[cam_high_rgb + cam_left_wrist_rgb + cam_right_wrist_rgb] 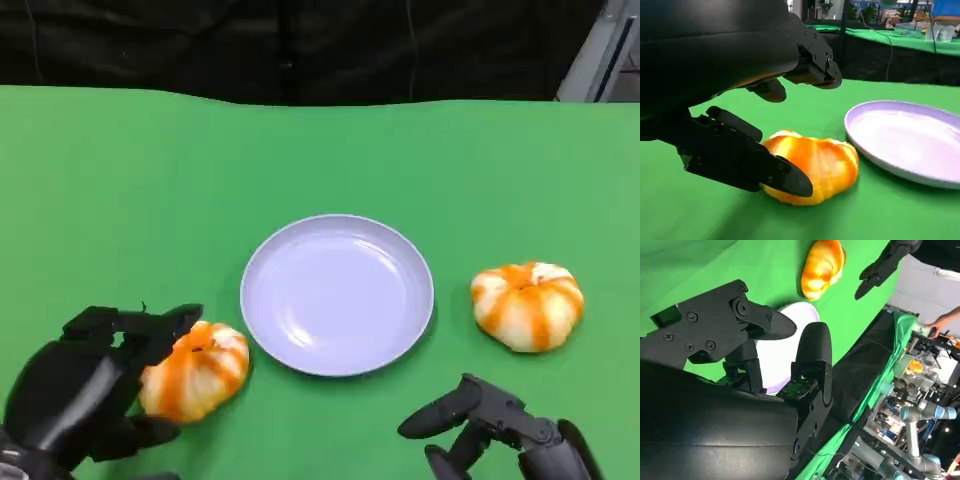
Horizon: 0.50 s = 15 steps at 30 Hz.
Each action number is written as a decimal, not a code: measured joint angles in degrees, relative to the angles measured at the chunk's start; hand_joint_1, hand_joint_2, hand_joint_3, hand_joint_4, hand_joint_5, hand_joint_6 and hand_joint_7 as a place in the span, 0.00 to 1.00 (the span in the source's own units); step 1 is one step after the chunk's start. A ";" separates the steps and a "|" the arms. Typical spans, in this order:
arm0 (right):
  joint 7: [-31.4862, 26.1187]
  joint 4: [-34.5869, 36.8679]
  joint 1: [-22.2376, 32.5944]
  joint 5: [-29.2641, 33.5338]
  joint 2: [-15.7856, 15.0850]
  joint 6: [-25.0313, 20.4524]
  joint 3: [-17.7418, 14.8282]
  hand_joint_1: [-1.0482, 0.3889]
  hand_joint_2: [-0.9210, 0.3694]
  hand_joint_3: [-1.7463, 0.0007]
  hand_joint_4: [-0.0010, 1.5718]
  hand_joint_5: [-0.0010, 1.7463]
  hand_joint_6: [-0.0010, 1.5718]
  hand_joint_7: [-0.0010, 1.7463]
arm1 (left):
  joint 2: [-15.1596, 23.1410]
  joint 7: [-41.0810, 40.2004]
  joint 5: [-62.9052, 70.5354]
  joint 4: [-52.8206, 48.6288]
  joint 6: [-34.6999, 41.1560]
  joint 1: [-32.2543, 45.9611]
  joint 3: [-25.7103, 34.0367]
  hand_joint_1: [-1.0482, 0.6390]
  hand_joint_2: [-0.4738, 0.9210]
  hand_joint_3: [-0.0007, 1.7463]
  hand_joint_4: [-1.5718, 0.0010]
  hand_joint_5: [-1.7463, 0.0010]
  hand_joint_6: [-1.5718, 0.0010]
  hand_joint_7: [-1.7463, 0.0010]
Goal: Grasp the bread from the table and place it into the plate.
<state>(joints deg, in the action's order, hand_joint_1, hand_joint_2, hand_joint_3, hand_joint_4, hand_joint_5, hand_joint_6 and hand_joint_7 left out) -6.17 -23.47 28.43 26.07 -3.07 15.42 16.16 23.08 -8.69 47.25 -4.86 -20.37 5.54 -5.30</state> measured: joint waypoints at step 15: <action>0.05 -0.37 0.28 0.24 0.00 -0.17 0.09 0.62 0.22 0.53 0.46 0.84 0.41 0.59 | 1.55 -0.35 1.19 0.13 3.74 -0.24 -3.69 0.27 0.98 0.00 0.88 0.78 0.81 1.00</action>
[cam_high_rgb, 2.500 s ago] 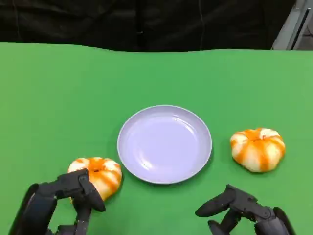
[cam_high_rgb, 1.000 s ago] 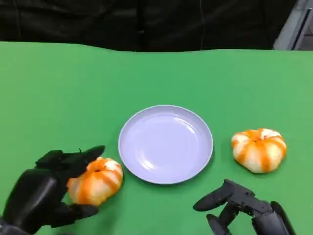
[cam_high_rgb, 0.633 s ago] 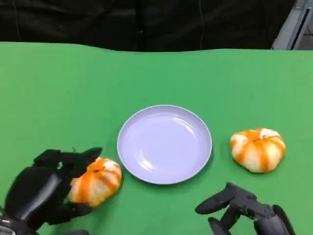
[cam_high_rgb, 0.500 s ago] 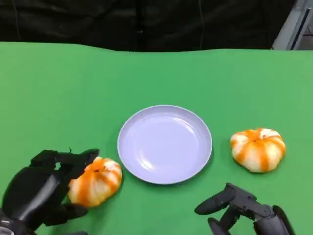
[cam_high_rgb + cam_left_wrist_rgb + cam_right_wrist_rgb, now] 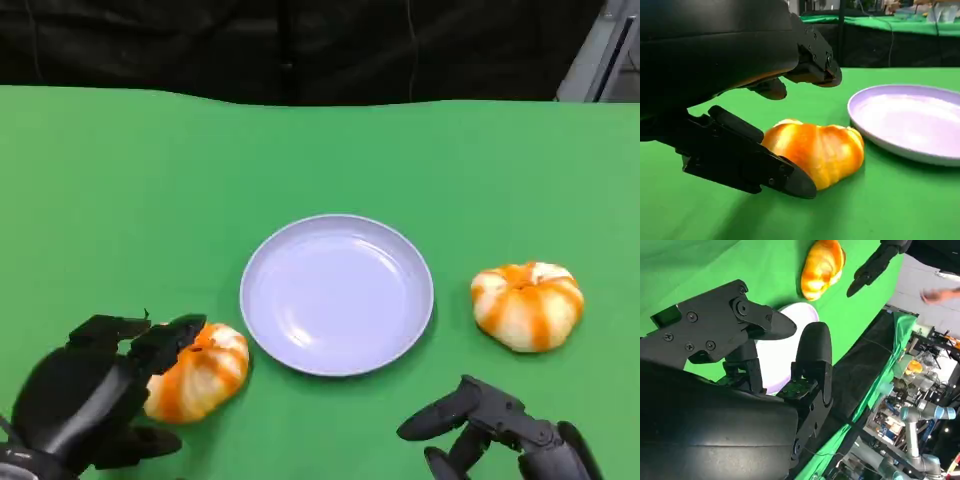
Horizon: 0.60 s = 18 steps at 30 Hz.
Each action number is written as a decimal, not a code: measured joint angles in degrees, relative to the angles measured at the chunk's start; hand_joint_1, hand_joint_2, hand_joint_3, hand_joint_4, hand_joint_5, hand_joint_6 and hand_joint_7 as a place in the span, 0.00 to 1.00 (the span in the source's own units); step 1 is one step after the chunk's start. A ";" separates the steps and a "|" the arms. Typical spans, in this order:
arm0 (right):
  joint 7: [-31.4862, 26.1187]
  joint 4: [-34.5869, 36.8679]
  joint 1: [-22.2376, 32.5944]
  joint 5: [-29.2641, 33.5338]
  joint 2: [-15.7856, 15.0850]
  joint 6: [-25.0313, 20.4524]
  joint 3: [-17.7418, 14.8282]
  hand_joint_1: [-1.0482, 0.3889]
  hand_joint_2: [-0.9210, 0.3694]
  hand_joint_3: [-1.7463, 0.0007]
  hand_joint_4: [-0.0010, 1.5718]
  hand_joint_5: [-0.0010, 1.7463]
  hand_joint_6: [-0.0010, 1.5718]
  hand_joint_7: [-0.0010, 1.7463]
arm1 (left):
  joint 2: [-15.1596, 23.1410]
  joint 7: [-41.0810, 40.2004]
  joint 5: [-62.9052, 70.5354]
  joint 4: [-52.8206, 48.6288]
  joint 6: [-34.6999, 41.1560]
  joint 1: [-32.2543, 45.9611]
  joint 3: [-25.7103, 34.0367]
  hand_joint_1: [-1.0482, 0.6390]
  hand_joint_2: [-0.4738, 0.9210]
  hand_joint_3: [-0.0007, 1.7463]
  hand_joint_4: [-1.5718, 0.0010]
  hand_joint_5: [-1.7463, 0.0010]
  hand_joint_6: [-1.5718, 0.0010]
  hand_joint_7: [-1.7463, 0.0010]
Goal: Grasp the bread from the table and place it into the plate.
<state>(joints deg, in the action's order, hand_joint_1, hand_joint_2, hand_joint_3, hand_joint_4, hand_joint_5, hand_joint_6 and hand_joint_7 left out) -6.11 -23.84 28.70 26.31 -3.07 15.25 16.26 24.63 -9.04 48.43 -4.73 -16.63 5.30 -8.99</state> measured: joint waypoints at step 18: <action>0.10 -0.09 -0.01 0.02 -0.03 -0.42 0.00 0.62 0.22 0.53 0.46 0.84 0.41 0.58 | 1.93 -0.02 0.64 -1.06 2.31 -1.91 -2.83 0.27 0.99 0.00 0.89 0.82 0.84 1.00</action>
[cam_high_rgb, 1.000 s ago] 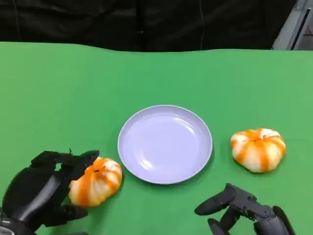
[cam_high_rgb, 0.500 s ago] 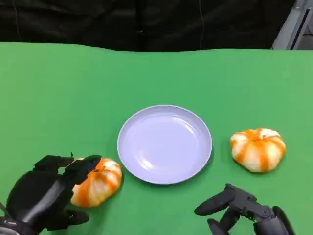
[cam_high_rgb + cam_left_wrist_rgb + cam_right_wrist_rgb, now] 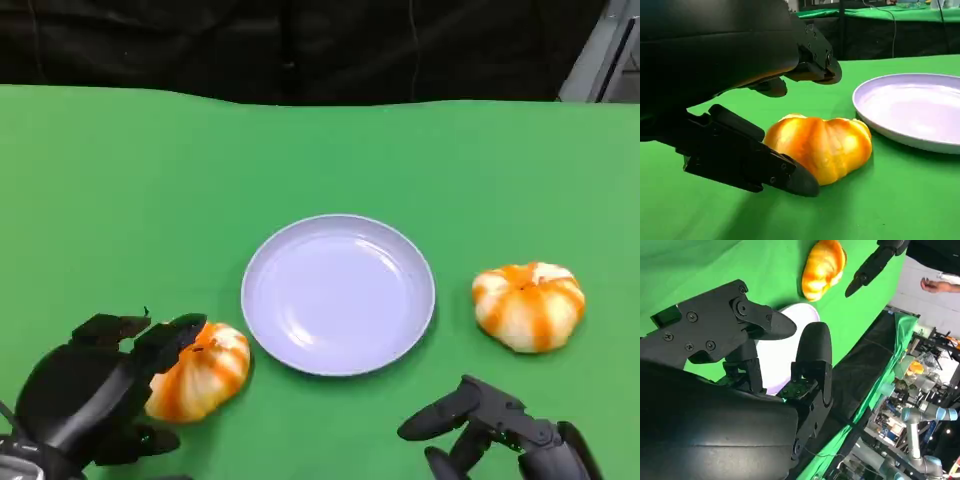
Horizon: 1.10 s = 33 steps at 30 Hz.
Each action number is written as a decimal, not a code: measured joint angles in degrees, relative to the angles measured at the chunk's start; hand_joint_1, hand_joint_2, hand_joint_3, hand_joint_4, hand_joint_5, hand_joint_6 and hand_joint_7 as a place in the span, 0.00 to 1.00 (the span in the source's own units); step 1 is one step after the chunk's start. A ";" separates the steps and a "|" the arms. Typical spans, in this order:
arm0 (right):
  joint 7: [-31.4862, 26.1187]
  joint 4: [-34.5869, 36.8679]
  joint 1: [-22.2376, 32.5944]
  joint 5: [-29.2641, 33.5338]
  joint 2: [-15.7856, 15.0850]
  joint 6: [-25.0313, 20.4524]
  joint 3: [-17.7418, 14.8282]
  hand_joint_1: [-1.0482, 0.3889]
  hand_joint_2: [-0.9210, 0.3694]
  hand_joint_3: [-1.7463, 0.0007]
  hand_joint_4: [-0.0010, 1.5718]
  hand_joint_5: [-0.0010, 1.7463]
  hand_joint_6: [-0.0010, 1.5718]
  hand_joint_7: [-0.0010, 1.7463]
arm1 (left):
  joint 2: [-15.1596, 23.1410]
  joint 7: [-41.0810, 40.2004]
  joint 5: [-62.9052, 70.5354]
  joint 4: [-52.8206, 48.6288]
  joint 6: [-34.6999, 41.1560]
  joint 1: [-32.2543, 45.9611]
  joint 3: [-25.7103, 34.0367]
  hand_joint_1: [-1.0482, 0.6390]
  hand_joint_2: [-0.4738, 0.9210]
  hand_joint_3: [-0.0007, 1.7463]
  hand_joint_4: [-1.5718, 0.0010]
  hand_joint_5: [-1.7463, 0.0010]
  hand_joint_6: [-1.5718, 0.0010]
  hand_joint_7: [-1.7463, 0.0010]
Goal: Grasp the bread from the table and place it into the plate.
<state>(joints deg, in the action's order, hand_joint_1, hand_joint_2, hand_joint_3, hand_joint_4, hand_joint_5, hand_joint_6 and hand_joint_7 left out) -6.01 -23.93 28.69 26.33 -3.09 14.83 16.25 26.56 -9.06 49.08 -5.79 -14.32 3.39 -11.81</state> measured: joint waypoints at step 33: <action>0.45 1.19 -1.90 -0.20 -0.09 0.00 0.16 0.62 0.22 0.53 0.46 0.84 0.41 0.57 | -2.50 -0.52 0.18 -13.87 3.63 -9.42 -8.41 0.31 1.00 0.02 0.81 0.84 0.81 0.99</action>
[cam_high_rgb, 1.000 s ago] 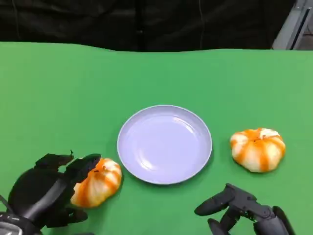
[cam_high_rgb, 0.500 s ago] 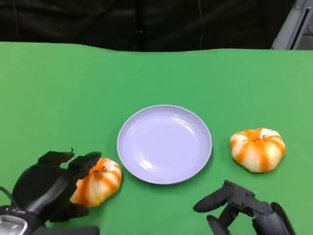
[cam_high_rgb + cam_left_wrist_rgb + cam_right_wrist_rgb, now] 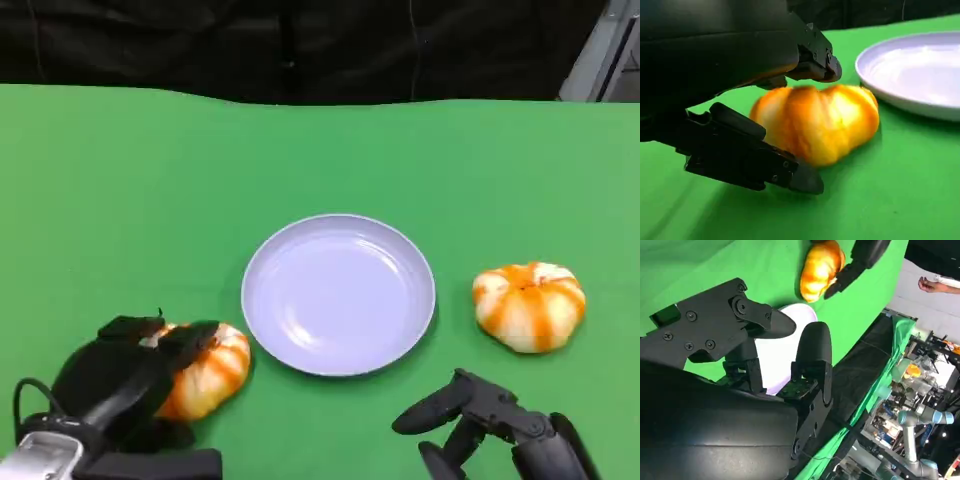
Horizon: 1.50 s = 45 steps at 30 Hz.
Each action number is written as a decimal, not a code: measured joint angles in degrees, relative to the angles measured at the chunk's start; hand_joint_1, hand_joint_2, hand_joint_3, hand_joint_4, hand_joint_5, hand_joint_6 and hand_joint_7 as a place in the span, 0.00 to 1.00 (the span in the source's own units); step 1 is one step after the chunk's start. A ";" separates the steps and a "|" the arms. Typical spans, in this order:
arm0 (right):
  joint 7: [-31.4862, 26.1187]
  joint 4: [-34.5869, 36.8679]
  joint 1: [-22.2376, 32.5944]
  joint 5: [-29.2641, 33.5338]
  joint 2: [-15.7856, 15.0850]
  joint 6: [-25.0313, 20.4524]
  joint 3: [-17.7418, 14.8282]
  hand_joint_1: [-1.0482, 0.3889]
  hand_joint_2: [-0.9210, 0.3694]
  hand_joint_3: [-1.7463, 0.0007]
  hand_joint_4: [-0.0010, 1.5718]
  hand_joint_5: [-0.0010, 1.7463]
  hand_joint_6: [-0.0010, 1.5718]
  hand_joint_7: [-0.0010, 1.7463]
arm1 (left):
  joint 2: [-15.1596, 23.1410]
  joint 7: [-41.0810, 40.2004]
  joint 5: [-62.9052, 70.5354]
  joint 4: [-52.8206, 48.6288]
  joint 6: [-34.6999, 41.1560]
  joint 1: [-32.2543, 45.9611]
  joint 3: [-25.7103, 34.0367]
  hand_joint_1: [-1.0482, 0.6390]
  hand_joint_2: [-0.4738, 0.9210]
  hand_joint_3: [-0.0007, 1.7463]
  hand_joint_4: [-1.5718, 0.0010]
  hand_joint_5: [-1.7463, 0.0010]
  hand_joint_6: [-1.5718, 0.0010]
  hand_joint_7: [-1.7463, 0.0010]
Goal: Grasp the bread from the table and place it into the plate.
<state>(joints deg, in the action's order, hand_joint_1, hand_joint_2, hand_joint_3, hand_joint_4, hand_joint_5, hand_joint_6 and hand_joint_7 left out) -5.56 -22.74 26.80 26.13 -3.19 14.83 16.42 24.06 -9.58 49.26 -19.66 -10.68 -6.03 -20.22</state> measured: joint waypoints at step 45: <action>-0.86 -0.24 -0.36 1.51 0.46 -1.45 1.27 0.65 0.24 0.51 0.47 0.84 0.43 0.57 | -2.83 -12.82 -26.85 -1.83 -38.98 1.04 11.84 0.62 0.40 1.00 0.40 0.02 0.42 0.20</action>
<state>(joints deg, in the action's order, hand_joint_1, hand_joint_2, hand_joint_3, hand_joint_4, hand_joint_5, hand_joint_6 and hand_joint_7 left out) -6.42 -22.98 26.44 27.64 -2.72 13.37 17.69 21.23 -22.41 22.40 -21.49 -49.66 -4.99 -8.39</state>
